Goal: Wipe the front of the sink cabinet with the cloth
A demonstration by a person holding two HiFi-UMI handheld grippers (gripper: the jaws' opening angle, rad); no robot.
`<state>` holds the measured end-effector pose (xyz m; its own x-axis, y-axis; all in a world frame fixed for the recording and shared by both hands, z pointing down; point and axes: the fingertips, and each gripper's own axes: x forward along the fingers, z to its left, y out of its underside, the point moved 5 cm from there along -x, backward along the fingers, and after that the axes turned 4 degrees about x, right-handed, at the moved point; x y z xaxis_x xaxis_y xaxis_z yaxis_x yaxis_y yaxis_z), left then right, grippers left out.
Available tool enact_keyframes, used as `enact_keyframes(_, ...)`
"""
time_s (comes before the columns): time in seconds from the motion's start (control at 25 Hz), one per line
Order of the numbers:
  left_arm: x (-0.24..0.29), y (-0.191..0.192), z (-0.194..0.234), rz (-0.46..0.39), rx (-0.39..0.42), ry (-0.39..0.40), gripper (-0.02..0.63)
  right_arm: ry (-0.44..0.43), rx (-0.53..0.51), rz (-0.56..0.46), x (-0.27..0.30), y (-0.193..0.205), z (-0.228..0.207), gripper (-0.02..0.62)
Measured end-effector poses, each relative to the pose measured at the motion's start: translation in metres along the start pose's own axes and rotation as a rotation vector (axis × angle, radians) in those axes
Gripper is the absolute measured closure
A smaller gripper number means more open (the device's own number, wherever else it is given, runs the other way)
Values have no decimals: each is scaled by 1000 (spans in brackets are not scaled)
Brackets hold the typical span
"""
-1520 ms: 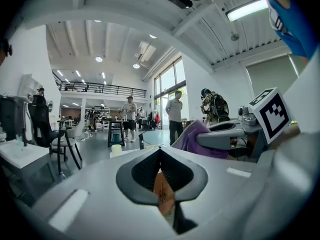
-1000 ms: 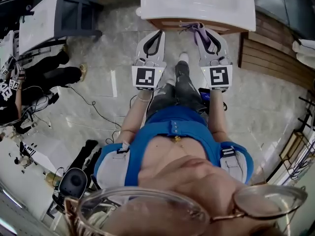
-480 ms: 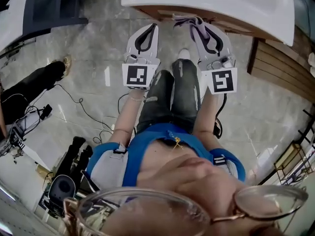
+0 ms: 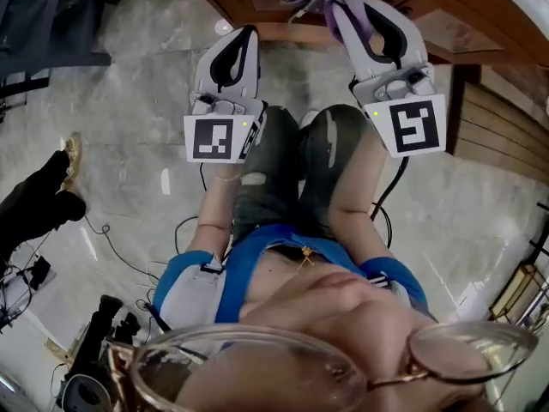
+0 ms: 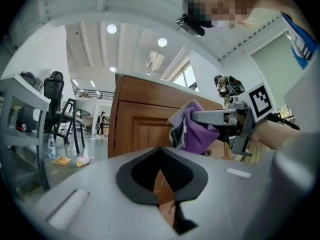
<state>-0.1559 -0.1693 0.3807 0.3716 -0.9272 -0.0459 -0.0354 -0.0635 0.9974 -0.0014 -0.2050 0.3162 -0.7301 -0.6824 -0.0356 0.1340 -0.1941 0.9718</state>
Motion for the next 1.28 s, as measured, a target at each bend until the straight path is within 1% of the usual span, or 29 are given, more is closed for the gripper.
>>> enact_keyframes(0.08,-11,7,-5,-41,-13,1,605,59,-15,-55,-10,-5,-6,540)
enact_keyframes(0.16,-24,9,-11,-44,-19,2,606,82,-13,-75,-19,-15,-9,540)
enact_keyframes(0.32,-49,4,-22,-25,-7,20,606,97,-33,-3,-27,-29,-22,540)
enact_keyframes(0.4,-57,3,-23,-24,-7,18,606,124,-30,17,-29,-31,-34,540)
enact_keyframes(0.52,-68,12,-22,3,-18,-4,605,177,-23,34,-33,-23,-46,540)
enact_keyframes(0.72,-82,19,-15,31,-20,-47,606,228,-20,40,-42,-12,-56,540)
enact_keyframes(0.88,-91,26,-9,49,-32,-79,606,287,-45,53,-49,-5,-66,540)
enact_keyframes(1.04,-95,36,-7,63,-56,-84,605,332,-39,26,-50,-2,-74,540)
enact_keyframes(1.28,-103,42,-3,79,-58,-89,606,356,-45,20,-50,-1,-73,540)
